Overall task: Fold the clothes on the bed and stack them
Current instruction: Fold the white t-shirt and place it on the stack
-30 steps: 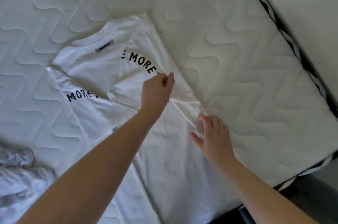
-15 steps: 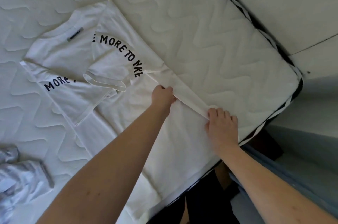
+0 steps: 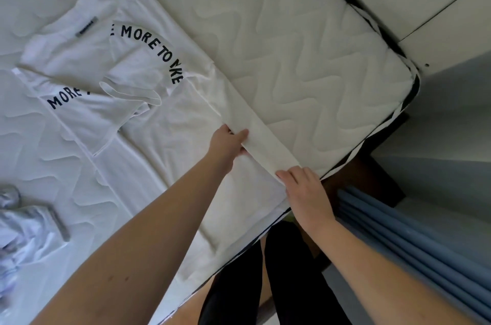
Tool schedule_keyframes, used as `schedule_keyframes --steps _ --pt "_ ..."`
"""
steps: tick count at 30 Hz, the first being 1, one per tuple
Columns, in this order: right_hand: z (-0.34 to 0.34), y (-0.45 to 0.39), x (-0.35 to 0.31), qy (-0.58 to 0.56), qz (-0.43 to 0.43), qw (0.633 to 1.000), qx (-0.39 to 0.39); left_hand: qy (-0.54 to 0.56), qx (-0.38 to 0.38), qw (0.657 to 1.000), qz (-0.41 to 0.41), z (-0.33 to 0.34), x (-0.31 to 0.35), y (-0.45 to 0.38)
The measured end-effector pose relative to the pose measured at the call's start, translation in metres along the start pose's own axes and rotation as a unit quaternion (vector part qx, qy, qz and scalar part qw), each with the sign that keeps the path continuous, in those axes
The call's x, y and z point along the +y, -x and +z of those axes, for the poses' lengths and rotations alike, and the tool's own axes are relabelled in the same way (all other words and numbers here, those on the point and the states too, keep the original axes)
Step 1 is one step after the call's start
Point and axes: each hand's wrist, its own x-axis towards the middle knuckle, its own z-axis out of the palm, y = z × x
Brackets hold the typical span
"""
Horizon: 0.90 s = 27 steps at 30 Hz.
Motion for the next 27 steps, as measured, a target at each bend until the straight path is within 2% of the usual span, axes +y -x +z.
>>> schedule_keyframes --steps 4,7,10,15,17,22,27 --pt "0.006 0.012 0.001 0.007 0.0 1.0 -0.008 -0.057 0.059 0.996 0.045 -0.011 -0.021 0.012" --pt "0.009 0.021 0.008 0.001 0.086 0.996 -0.021 -0.066 0.11 0.99 0.058 -0.016 -0.033 0.019" --pt "0.01 0.022 0.019 -0.067 0.154 0.985 -0.048 -0.017 0.138 0.989 0.039 -0.011 -0.04 0.025" --pt "0.011 0.02 0.027 -0.19 0.19 0.959 -0.089 0.008 0.036 0.999 -0.014 0.007 -0.056 0.046" --pt "0.011 0.016 0.026 -0.213 0.223 0.948 -0.082 0.004 0.026 1.0 -0.007 0.011 -0.064 0.05" --pt "0.01 0.014 0.02 -0.207 0.263 0.939 -0.075 -0.161 0.094 0.982 0.026 0.009 -0.079 0.052" --pt "0.008 0.022 0.023 -0.219 0.321 0.918 -0.079 -0.25 0.102 0.963 0.023 0.003 -0.086 0.059"
